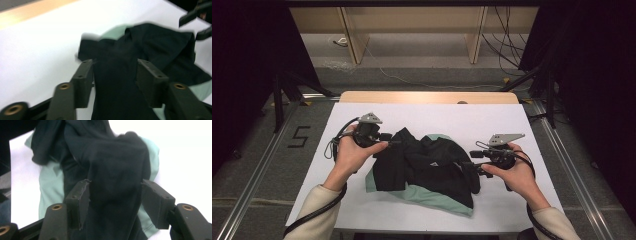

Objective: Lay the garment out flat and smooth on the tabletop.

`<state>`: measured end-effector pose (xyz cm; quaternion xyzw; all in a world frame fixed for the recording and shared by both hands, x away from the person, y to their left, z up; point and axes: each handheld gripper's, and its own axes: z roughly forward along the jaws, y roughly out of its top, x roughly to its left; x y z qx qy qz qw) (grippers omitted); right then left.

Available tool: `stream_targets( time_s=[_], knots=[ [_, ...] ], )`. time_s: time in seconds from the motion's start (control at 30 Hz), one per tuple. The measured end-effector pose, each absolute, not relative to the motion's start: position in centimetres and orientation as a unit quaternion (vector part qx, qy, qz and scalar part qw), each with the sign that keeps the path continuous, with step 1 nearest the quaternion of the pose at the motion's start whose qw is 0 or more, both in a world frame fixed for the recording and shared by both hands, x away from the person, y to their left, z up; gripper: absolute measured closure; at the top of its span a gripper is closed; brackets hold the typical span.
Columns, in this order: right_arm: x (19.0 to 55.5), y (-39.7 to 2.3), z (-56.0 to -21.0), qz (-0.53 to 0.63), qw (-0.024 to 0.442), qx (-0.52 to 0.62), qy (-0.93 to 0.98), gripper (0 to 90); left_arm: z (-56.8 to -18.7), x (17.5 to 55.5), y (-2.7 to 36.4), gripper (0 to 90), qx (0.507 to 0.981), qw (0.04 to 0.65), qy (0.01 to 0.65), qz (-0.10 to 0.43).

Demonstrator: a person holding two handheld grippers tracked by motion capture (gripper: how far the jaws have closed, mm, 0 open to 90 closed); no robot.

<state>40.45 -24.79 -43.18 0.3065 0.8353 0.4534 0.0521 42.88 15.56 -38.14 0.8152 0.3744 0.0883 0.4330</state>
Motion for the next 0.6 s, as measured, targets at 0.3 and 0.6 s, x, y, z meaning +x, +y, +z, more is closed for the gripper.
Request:
stream_targets(
  time_s=[0.3,0.6],
  knots=[
    [41.4,-24.4,-42.6,0.467,0.074,0.337,0.814,41.1,-40.1,44.3,15.0,37.0,0.808,0.420,0.409,0.065],
    [41.1,-24.4,-42.7,0.452,0.049,0.323,0.830,36.6,-39.4,42.5,12.4,30.9,0.840,0.412,0.340,0.096]
  ],
)
